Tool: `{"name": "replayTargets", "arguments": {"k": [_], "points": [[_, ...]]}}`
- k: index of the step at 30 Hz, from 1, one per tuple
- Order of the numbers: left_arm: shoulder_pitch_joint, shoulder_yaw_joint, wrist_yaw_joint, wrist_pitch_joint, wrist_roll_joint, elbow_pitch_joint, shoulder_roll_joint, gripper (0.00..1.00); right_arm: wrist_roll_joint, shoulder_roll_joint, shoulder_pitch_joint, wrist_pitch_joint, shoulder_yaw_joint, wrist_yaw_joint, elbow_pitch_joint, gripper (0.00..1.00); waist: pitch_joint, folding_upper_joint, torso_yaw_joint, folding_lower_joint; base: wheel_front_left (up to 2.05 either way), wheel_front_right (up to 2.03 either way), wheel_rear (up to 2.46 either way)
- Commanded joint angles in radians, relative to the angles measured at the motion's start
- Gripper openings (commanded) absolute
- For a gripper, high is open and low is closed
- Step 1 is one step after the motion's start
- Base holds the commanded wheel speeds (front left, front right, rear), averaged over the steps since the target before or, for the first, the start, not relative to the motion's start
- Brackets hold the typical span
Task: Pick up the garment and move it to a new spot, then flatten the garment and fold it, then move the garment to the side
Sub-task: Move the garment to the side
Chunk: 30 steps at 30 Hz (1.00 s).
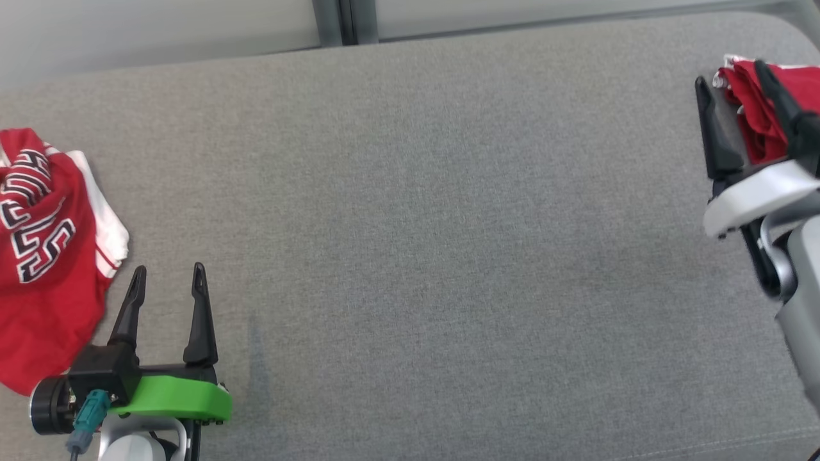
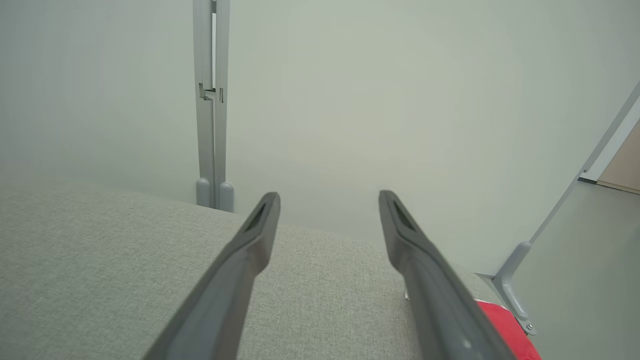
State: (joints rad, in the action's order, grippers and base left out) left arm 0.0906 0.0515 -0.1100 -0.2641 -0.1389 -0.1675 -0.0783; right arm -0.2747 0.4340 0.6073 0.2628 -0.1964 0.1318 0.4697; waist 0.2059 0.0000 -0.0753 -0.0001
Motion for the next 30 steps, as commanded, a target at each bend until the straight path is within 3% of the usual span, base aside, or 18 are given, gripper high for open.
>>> {"name": "replayTargets", "arguments": {"k": [1,12,19,30], "points": [[-0.018,0.003,0.0,0.0,-0.007,-0.003,0.001,1.0,0.009,-0.018,-0.044,0.003,0.017,-0.002,-0.024,1.0,-0.061,0.0,0.021,0.0001,0.0,0.0,0.0],[-0.066,0.0,-0.004,0.0,-0.014,-0.03,0.016,1.0,0.017,-0.171,-0.357,0.002,0.115,-0.002,-0.225,1.0,-0.14,0.0,0.033,0.0001,0.0,0.0,0.0],[-0.075,-0.004,-0.009,0.0,-0.012,-0.046,0.018,1.0,0.014,-0.258,-0.517,0.003,0.167,-0.002,-0.291,1.0,-0.166,0.0,0.046,0.0001,0.0,0.0,0.0],[-0.1,0.009,-0.013,0.0,-0.008,-0.066,0.011,1.0,0.033,-0.324,-0.644,0.003,0.2,-0.002,-0.343,1.0,-0.211,0.0,0.048,0.0001,0.0,0.0,0.0]]}}
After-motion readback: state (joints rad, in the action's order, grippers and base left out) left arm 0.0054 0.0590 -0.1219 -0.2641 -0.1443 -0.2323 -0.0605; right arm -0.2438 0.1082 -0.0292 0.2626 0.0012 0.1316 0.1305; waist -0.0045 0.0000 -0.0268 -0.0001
